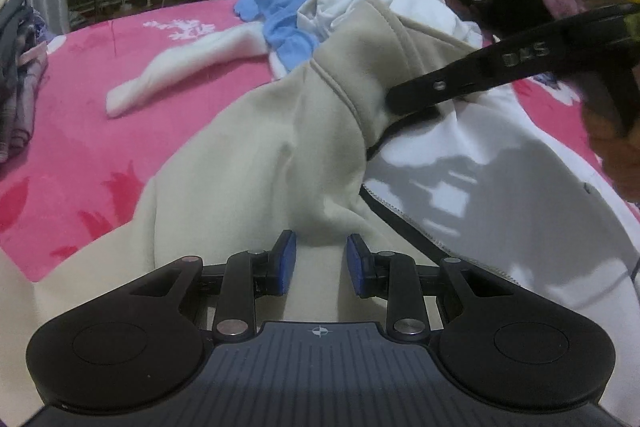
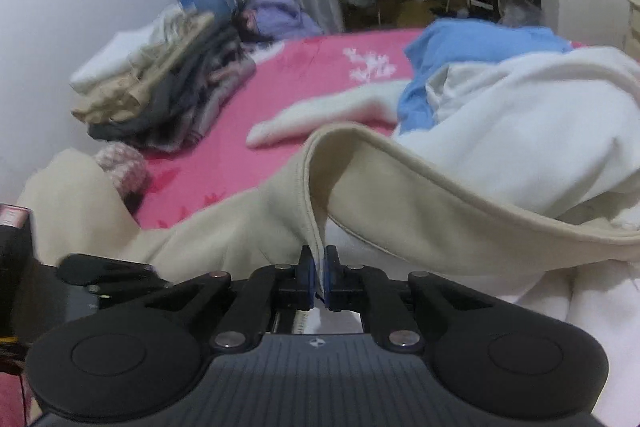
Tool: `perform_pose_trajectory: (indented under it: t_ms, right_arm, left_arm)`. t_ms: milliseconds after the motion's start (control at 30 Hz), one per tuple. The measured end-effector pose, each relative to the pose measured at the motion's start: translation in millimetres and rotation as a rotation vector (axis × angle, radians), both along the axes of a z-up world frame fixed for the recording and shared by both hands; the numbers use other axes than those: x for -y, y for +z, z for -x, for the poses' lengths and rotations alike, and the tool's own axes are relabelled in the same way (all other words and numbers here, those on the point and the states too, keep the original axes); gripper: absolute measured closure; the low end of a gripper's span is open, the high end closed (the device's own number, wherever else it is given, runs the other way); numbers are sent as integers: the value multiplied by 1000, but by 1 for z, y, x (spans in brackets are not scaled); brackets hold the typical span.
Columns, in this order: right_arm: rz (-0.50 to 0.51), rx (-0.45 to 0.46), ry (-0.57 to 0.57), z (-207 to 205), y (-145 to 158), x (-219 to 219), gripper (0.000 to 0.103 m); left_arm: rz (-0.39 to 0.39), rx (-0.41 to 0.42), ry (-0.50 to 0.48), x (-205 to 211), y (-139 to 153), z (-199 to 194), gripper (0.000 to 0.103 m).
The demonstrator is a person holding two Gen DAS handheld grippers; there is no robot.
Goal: Fold clothes
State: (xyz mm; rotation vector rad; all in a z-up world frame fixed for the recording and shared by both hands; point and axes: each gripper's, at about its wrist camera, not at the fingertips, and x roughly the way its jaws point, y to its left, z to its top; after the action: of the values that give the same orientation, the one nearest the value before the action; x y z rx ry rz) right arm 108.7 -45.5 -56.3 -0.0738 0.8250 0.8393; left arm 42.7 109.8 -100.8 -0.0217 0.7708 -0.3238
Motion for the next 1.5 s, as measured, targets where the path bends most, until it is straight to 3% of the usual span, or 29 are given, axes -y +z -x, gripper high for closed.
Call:
perform_pose_trajectory:
  t_ms: [133, 267, 433, 567, 667, 767, 967, 1067, 1200, 1400, 1500]
  right_arm:
    - [56, 97, -22, 18, 24, 8, 98]
    - [279, 238, -50, 23, 18, -13, 98]
    - [280, 249, -61, 6, 3, -27, 97]
    - [288, 289, -105, -7, -10, -34, 86]
    - [199, 210, -157, -18, -8, -18, 82]
    - [34, 113, -205, -18, 7, 14, 69]
    - [-246, -25, -343, 9, 63, 114, 67]
    - [-353, -64, -387, 51, 94, 172, 62]
    - [-453, -80, -478, 125, 127, 252, 55]
    - [-561, -116, -690, 237, 143, 349, 47]
    - [-607, -181, -787, 283, 123, 374, 46]
  left_arm:
    - [0, 28, -46, 3, 3, 6, 74]
    - [32, 26, -88, 1, 18, 14, 72]
    - [141, 17, -76, -4, 30, 3, 70]
    - [6, 17, -75, 15, 13, -18, 70]
    - [-39, 41, -57, 20, 1, -21, 70]
    - [-110, 84, -62, 30, -3, -15, 69]
    - [-173, 105, -35, 37, 3, -11, 67]
    - [-188, 125, -5, 38, 12, -7, 65]
    - [-147, 177, 40, 35, 42, 9, 61]
    - [-42, 194, -30, 56, 81, 48, 58]
    - [-11, 158, -102, 79, 77, 69, 58]
